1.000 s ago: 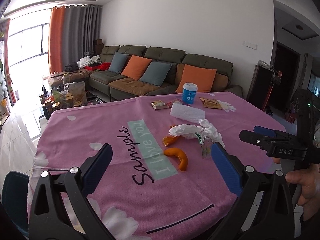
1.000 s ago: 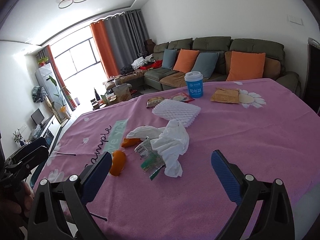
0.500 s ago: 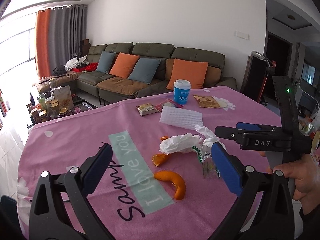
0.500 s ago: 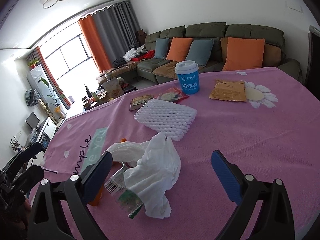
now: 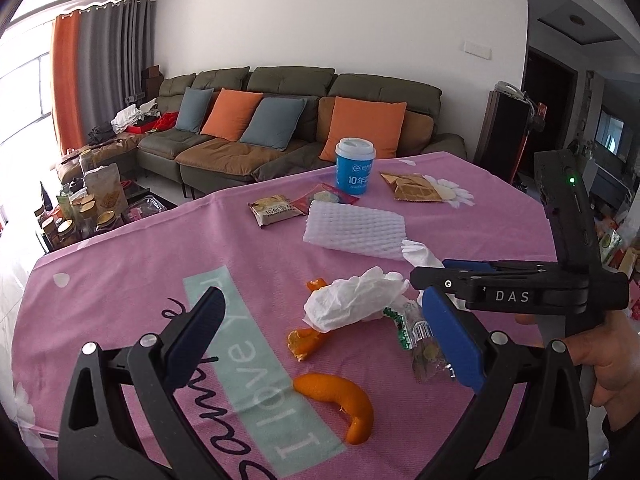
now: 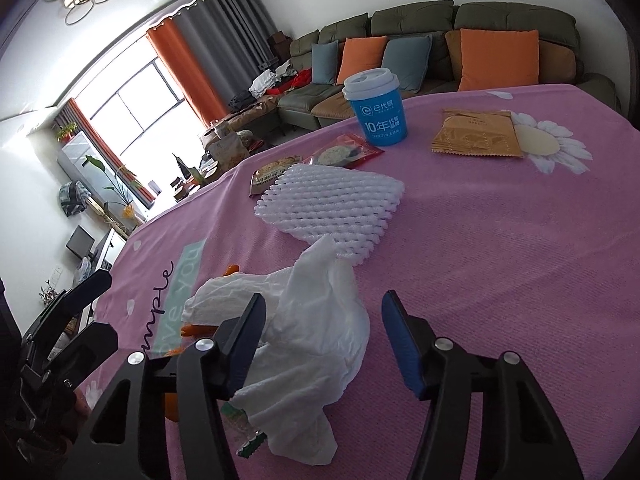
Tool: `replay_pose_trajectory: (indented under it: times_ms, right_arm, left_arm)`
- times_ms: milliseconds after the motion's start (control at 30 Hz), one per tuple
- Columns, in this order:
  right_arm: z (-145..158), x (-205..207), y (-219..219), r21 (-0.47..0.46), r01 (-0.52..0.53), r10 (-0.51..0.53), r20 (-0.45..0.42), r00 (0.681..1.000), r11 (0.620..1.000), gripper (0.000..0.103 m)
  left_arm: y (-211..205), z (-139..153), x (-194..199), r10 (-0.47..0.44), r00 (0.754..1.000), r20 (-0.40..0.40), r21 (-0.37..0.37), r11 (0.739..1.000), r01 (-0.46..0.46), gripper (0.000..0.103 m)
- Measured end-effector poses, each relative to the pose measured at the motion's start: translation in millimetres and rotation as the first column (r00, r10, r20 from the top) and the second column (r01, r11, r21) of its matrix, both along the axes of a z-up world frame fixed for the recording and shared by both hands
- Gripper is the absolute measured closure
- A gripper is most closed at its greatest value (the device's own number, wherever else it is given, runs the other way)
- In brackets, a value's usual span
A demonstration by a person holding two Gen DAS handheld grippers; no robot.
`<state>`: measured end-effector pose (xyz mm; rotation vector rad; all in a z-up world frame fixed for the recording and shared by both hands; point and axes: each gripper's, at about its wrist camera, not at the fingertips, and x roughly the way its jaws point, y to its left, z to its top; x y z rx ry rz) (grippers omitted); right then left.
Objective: Collect trash
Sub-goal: 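Grasp the white plastic bag with the right gripper while the left gripper grasps a tissue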
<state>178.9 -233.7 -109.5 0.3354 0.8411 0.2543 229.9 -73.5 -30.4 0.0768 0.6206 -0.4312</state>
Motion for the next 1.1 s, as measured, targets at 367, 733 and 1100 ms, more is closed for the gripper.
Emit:
replay_pose_trajectory:
  times_ms: [367, 733, 1100]
  right_arm:
    - [-2.5, -6.6, -14.1, 0.056, -0.007, 0.006, 0.015, 1.000, 0.998, 0.095]
    - [9.5, -17.2, -36.8, 0.089, 0.017, -0.023, 0.067, 0.997, 0.996, 0.098]
    - [2.7, -23.2, -44.1, 0.108, 0.017, -0.023, 0.055, 0.998, 0.994, 0.098]
  left_arm:
    - [-29.3, -9.7, 35.0, -0.092, 0.992, -0.091, -0.026, 0.996, 0.090, 0.017]
    - [-49.9, -38.0, 66.6, -0.136, 0.959, -0.248, -0.065, 0.990, 0.123, 0.042]
    - [-57.4, -56.9, 79.1, -0.138, 0.938, -0.317, -0.059, 0.990, 0.126, 0.077]
